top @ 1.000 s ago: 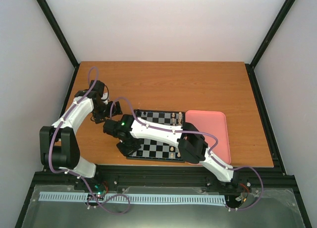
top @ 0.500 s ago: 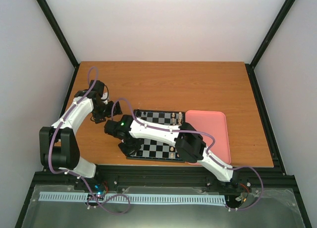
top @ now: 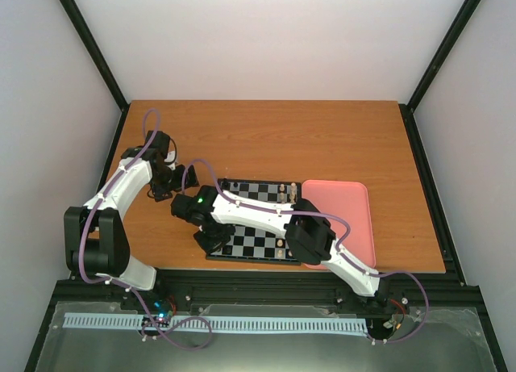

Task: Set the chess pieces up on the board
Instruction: Place the chess piece on the chessboard, then reset both arms

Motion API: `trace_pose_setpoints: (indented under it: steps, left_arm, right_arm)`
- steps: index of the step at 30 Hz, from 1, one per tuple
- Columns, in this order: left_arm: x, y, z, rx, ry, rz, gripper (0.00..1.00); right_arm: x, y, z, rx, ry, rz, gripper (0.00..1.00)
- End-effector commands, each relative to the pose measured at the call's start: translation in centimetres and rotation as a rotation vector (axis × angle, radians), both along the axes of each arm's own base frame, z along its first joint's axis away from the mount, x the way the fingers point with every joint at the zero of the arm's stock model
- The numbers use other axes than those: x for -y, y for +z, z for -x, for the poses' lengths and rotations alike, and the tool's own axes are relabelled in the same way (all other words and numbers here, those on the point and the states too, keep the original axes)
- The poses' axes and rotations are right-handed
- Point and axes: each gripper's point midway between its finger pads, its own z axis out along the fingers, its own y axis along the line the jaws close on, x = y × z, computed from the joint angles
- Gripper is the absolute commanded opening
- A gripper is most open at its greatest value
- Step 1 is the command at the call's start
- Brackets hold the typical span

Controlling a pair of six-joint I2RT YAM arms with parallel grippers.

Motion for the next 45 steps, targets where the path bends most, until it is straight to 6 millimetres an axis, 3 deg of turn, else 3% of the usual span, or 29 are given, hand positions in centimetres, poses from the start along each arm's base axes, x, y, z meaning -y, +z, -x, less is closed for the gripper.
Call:
trace_pose_setpoints:
  steps: [1,24,34,41,45]
  left_arm:
    - [0.1,0.7,-0.7,0.028,0.005,0.000,1.00]
    - [0.2,0.6,-0.8,0.029,0.004,0.005,1.00]
    - [0.1,0.9,-0.8,0.035,0.004,0.004,1.00]
    - [0.2,0.9,-0.7,0.036,0.000,0.009,1.00]
    - [0.2,1.3,-0.6,0.042,-0.007,0.003,1.00]
  right_arm:
    - [-0.3,-0.2,-0.2,-0.007,0.019,-0.007,0.17]
    - [-0.8,0.7,0.1,-0.016,0.040,-0.042,0.27]
    - [-1.7,6.0,-1.0,0.056,0.009,-0.135,0.32]
    - [0.8,9.7,-2.9,0.131,-0.080,-0.147,0.46]
    - [2.5,11.2,-5.3,0.160,-0.137,-0.169,0.58]
